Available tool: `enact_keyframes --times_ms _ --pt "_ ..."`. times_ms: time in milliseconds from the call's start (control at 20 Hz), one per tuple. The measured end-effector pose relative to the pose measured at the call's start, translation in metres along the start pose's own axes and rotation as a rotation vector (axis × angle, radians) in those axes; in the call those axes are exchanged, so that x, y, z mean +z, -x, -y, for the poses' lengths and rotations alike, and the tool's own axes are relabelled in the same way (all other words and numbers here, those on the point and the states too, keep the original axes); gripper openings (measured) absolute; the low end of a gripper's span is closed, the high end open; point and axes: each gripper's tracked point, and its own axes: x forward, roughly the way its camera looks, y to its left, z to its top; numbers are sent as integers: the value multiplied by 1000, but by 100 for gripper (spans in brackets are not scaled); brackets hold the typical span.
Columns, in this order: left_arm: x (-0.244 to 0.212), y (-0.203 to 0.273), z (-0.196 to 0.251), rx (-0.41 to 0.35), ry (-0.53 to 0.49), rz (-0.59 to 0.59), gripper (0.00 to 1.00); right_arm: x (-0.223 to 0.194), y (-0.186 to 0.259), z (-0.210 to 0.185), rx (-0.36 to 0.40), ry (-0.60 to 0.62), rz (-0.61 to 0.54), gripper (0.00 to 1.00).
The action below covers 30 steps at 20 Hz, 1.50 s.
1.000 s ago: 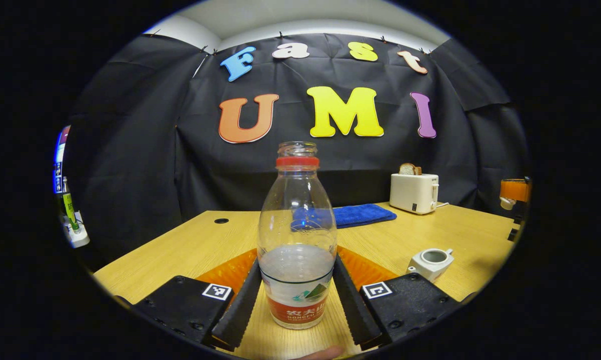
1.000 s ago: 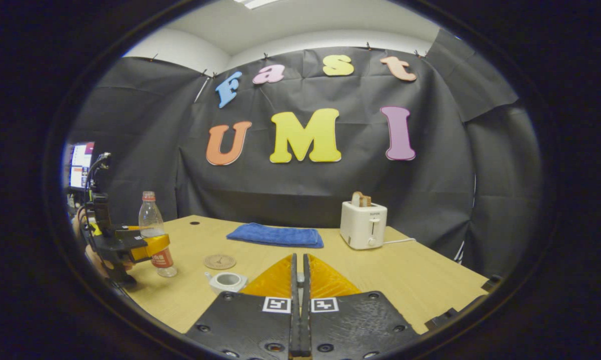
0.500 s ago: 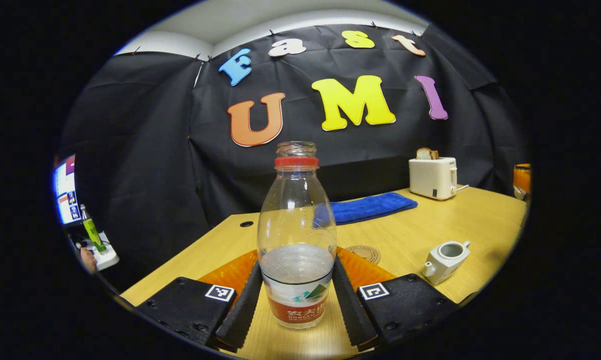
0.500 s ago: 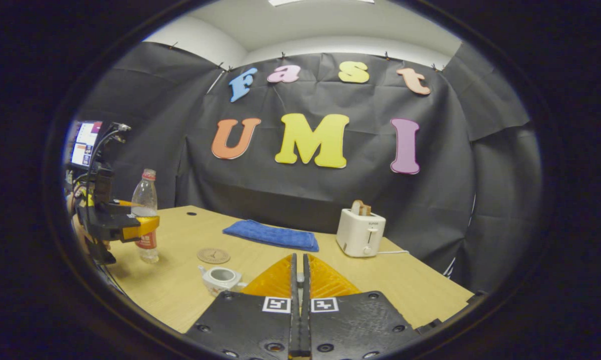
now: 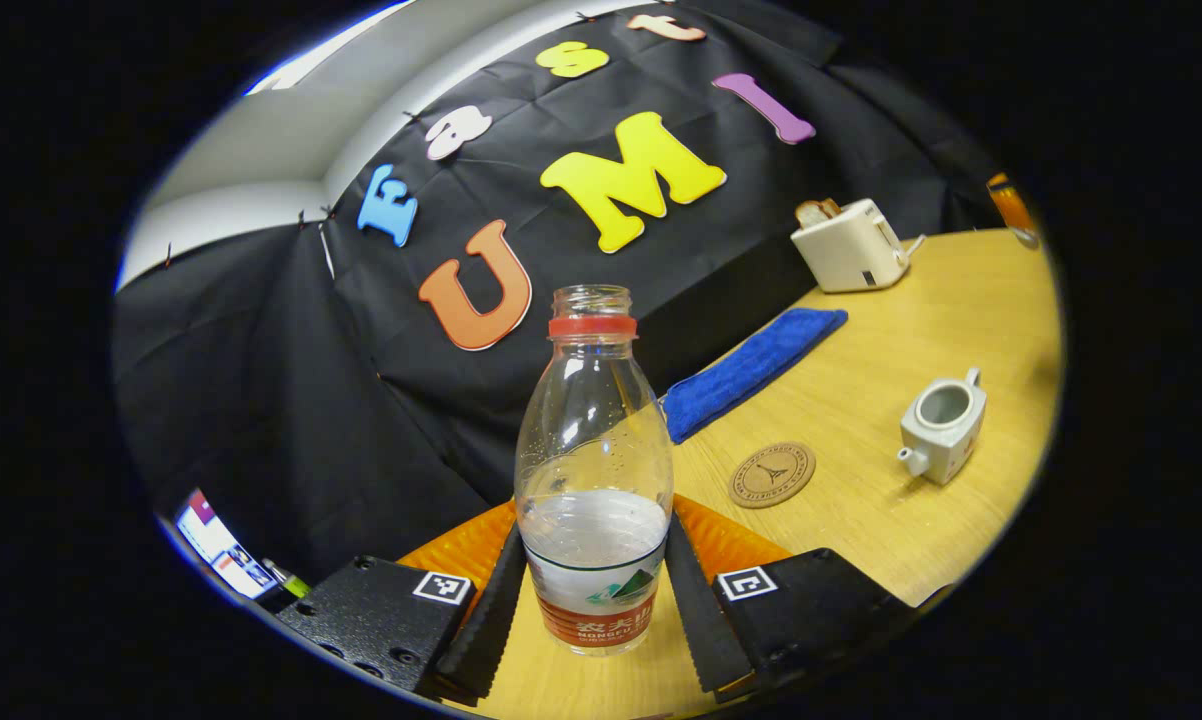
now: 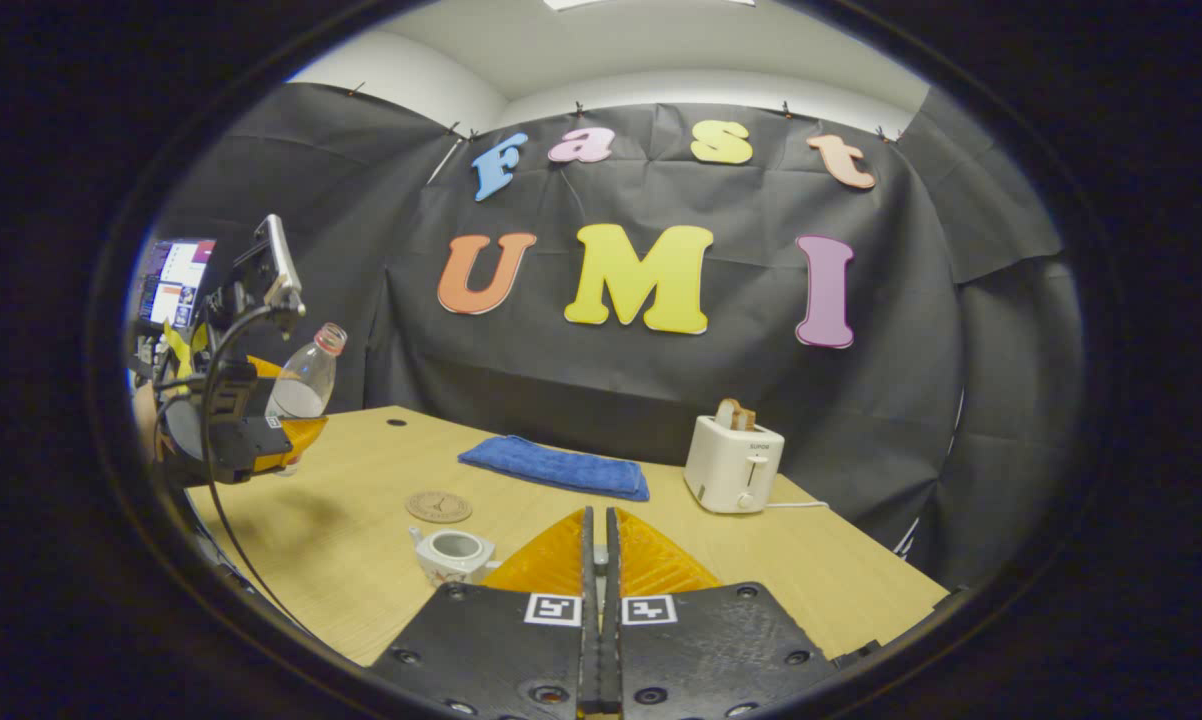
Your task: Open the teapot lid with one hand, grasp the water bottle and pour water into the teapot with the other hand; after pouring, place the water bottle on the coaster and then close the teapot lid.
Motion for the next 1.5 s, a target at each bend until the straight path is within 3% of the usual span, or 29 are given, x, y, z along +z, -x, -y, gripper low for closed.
enact_keyframes --times_ms 700,1250,1500 --pt "10 -3 41 -52 -588 -27 74 6 0 32 -64 -57 3 0" --pt "19 2 57 -45 -893 -4 74 10 2 42 -73 -76 14 0" --pt "19 7 76 -66 -970 4 73 9 2 45 -77 -74 9 1"
